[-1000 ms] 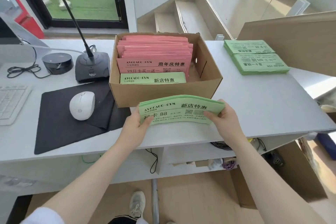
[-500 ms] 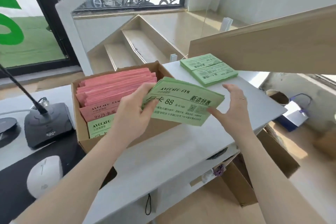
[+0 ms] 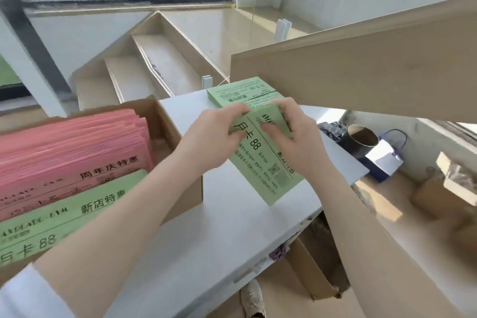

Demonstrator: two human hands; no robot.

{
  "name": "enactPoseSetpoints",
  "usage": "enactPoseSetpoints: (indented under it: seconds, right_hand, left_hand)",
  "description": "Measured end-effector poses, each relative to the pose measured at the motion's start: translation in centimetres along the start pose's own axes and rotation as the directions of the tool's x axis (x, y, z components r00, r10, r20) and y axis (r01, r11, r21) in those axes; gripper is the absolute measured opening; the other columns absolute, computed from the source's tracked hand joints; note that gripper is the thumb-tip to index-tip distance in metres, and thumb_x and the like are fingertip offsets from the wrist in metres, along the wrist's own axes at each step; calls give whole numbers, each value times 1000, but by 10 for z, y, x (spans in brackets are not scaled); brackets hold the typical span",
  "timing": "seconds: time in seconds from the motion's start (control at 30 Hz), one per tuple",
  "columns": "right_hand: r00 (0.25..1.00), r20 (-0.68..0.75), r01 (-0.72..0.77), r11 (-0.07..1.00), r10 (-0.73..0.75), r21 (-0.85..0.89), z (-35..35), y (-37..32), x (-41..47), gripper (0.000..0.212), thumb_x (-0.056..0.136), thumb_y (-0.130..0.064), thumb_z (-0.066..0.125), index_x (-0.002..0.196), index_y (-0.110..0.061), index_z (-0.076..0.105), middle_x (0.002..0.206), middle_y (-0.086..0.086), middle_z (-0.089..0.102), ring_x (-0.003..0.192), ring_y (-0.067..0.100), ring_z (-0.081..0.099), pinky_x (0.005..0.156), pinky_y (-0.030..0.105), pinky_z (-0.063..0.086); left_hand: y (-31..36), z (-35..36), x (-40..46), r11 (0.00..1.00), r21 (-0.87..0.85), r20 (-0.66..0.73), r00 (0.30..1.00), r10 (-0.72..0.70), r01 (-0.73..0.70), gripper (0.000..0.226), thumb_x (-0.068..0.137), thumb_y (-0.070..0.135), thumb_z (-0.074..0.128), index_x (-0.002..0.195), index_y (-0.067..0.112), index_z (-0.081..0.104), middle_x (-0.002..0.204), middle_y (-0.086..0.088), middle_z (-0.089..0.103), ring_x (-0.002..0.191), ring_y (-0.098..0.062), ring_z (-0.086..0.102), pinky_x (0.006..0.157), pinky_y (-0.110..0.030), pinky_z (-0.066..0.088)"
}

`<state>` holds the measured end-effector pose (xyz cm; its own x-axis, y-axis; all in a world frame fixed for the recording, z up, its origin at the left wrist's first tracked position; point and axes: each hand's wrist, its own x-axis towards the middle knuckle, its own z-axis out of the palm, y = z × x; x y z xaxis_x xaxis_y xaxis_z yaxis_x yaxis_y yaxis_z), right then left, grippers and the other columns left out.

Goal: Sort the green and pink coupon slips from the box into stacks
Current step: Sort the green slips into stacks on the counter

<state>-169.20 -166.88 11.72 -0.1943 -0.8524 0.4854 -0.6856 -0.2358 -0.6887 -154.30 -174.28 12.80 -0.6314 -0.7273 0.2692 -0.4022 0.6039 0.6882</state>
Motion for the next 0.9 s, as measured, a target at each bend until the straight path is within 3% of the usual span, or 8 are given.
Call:
enactPoseSetpoints:
  seconds: [0.07, 0.17, 0.3, 0.37, 0.43, 0.53, 0.7, 0.9]
  right_hand:
    - [997, 41, -75, 987, 69, 144, -14, 23, 20, 25, 88, -7, 57, 95, -30, 50, 90, -15, 64, 83, 5, 63, 71, 21, 51]
    - [963, 38, -247, 822, 265, 513, -29, 61, 49, 24, 90, 1, 53, 91, -23, 51, 87, -6, 65, 79, 15, 65, 66, 29, 53]
    - [867, 34, -375, 607, 497, 701, -32, 120, 83, 19, 92, 1, 49, 93, -17, 50, 92, 1, 64, 84, 20, 63, 74, 38, 52]
    - [819, 58, -406, 506, 570, 761, -29, 147, 97, 19, 93, 2, 48, 94, -17, 50, 94, 1, 65, 83, 17, 65, 75, 37, 55]
    - [751, 86, -448, 410, 654, 795, -26, 169, 107, 16, 93, 1, 48, 97, -14, 50, 95, 3, 64, 81, 17, 65, 72, 38, 55]
    - [635, 184, -544, 265, 751, 796, -23, 196, 113, 18, 91, -1, 53, 95, -18, 50, 93, 1, 64, 79, 15, 63, 60, 30, 54]
    - [627, 224, -661, 358, 746, 659, -30, 227, 124, 47, 84, 9, 56, 119, -21, 46, 97, 1, 65, 82, 14, 63, 71, 28, 52]
    - [757, 95, -634, 690, 647, 349, -24, 251, 142, 33, 84, 0, 59, 111, -19, 54, 109, 4, 65, 96, 19, 63, 82, 36, 53]
  left_hand:
    - [3, 13, 23, 979, -158, -67, 987, -144, 132, 16, 84, 14, 63, 94, 24, 57, 90, 0, 68, 56, -3, 55, 50, -18, 45]
    - [5, 34, 50, 756, -587, -57, 917, -395, 289, 12, 84, 15, 66, 92, 16, 58, 92, -2, 71, 80, -13, 67, 77, -26, 53]
    - [-10, 81, 64, 707, -459, 136, 829, -542, 537, 16, 84, 17, 64, 100, 16, 62, 96, 4, 70, 80, -6, 64, 63, -14, 47]
    - [-25, 104, 65, 648, -418, 193, 759, -622, 637, 17, 84, 22, 65, 101, 20, 64, 97, 4, 70, 85, -11, 64, 74, -22, 48]
    - [-38, 118, 67, 515, -519, 200, 682, -703, 683, 15, 85, 21, 65, 99, 16, 63, 99, -3, 70, 83, -16, 63, 83, -28, 47]
    - [-50, 129, 80, 350, -743, 83, 597, -798, 571, 9, 86, 12, 63, 95, 11, 60, 98, -10, 67, 81, -19, 63, 79, -26, 53]
    - [-60, 121, 124, 333, -888, -137, 507, -851, 319, 10, 88, 7, 59, 95, 11, 54, 91, -4, 67, 79, -16, 65, 71, -26, 56]
    - [-87, 128, 170, 428, -826, -248, 447, -860, 366, 8, 86, 13, 64, 88, 11, 57, 92, -9, 67, 82, -23, 66, 72, -34, 54]
